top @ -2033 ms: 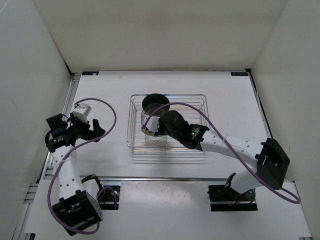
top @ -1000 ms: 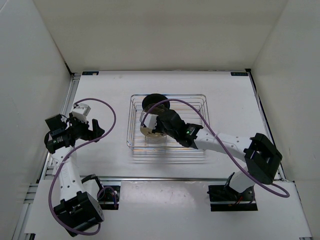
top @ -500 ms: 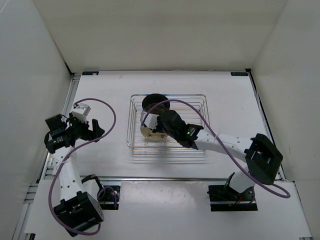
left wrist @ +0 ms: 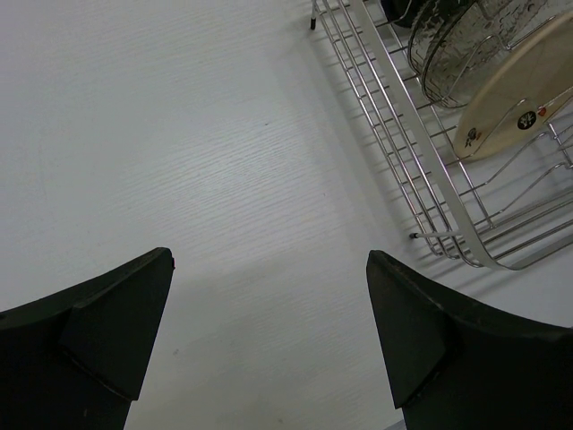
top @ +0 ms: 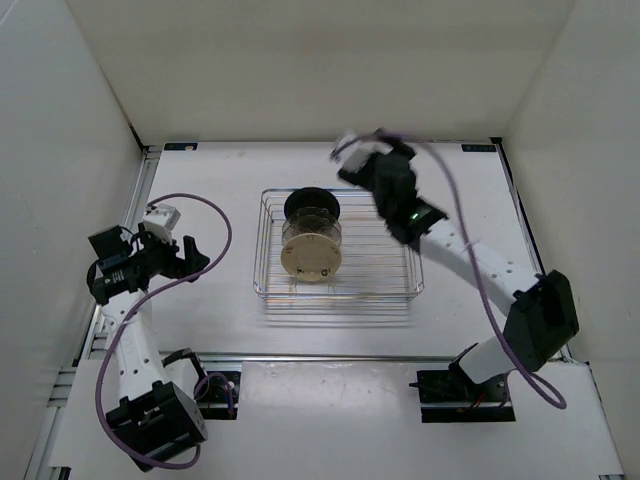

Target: Load the plates into the dish rack

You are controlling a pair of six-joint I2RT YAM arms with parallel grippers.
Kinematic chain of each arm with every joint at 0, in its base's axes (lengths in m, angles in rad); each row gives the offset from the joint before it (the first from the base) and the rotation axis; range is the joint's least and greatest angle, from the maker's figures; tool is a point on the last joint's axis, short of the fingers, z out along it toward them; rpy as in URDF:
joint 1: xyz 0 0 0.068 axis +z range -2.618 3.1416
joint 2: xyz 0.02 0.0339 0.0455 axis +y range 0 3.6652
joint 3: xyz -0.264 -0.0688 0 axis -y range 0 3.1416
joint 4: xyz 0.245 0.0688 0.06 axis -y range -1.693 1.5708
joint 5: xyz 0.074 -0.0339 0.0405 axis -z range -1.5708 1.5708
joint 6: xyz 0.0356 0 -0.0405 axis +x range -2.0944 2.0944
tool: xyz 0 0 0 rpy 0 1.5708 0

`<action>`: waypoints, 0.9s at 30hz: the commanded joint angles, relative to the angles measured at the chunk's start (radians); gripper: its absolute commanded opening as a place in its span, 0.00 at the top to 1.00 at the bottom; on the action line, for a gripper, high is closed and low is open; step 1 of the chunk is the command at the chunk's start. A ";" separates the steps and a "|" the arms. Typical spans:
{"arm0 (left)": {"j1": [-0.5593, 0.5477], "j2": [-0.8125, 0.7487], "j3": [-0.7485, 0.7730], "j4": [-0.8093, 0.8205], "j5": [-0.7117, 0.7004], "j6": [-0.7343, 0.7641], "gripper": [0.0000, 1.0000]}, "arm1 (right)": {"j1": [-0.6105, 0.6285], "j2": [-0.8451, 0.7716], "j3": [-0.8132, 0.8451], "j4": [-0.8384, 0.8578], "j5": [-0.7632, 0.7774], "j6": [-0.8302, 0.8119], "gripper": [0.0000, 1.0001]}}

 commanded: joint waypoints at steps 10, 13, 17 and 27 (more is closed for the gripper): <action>0.005 0.182 0.128 -0.055 0.088 0.035 0.00 | -0.545 -0.124 0.123 -0.639 -0.468 0.598 0.00; 0.005 0.226 0.177 -0.055 0.088 0.035 0.00 | -0.601 -0.124 0.109 -0.693 -0.434 0.669 0.00; 0.005 0.291 0.228 -0.046 0.068 0.016 0.00 | -0.657 -0.124 0.100 -0.727 -0.387 0.712 0.00; -0.098 0.420 0.332 0.020 -0.063 -0.061 0.00 | -0.803 -0.174 -0.066 -0.647 -0.505 0.735 0.00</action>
